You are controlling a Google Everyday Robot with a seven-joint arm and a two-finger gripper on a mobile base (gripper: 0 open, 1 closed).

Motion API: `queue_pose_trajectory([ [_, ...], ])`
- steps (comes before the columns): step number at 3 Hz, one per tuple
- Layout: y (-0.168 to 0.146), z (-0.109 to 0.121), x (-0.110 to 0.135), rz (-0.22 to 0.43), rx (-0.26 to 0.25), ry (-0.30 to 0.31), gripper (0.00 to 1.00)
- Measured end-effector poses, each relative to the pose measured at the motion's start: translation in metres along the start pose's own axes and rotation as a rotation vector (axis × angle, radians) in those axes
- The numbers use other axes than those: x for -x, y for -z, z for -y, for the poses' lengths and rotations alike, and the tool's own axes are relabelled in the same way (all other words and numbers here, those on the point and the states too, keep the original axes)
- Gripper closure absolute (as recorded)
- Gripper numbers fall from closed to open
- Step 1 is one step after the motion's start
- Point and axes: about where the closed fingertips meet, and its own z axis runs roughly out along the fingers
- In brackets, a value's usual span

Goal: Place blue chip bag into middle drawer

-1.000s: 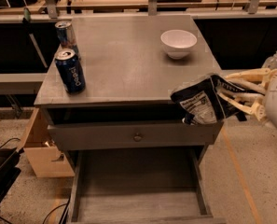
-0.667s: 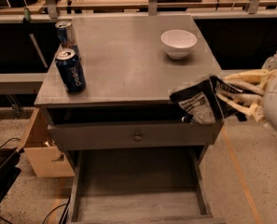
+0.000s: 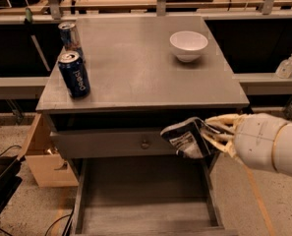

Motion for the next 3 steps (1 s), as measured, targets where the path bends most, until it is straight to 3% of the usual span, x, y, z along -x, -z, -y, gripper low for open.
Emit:
queue_pose_trajectory([
  [1,-0.045,-0.063,-0.04,-0.003,0.101,-0.077,1.0],
  [3,-0.119,-0.136,-0.063,0.03,0.254,-0.152,1.0],
])
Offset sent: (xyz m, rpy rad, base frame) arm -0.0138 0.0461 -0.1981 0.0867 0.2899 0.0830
